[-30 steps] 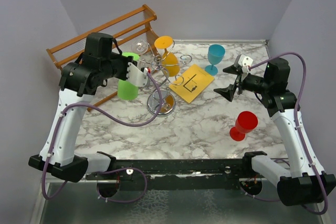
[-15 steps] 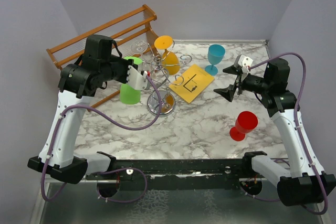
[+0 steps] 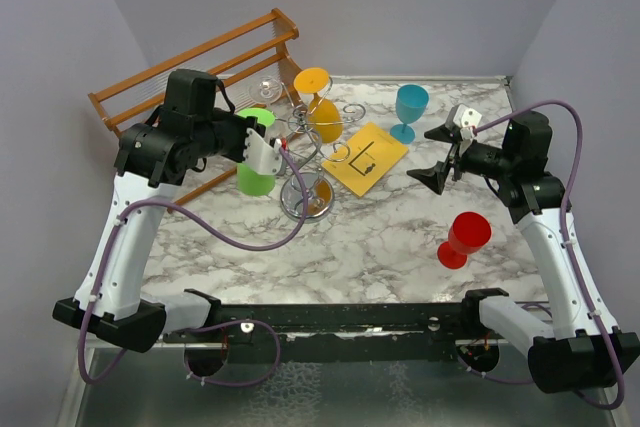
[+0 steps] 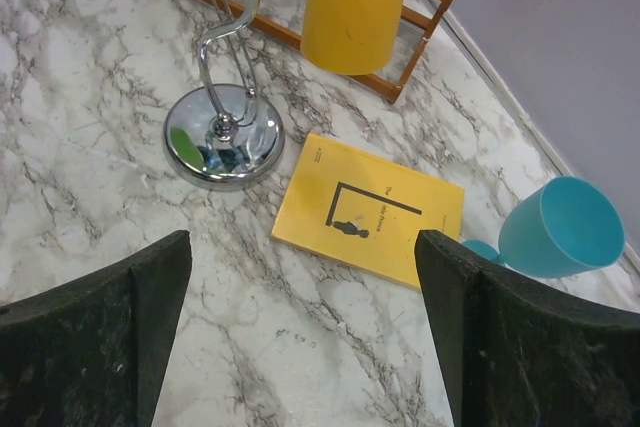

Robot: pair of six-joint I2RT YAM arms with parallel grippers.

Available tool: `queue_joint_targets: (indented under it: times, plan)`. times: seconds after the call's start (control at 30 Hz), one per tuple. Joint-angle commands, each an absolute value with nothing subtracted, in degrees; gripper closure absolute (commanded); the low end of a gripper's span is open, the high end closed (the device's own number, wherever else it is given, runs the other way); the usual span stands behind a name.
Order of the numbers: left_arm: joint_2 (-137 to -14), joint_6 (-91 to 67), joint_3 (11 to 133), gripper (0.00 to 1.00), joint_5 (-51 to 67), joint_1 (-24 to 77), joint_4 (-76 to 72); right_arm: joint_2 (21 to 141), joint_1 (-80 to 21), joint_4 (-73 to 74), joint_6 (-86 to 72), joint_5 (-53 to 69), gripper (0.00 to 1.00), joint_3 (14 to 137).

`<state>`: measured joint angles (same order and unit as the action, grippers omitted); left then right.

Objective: Place the wine glass upside down on the wine glass rack

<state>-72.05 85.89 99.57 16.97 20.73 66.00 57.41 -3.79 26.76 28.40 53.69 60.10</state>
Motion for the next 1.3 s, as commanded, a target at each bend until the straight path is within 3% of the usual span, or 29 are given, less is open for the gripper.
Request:
queue_joint_targets:
  times: [0.0, 0.67, 1.27]
  plan:
    - [-71.1, 86.0, 98.8, 0.83, 19.9, 20.7, 69.4, 56.4, -4.0, 25.0, 29.2, 53.1, 0.07, 59.7]
    - [-69.6, 87.1, 99.2, 0.71, 19.6, 20.7, 72.8, 56.7, -4.0, 31.0, 31.2, 42.8, 0.07, 63.0]
    - [-67.7, 84.7, 100.5, 0.44, 19.0, 20.7, 75.3, 61.8, -4.0, 31.3, 26.3, 23.2, 0.07, 67.0]
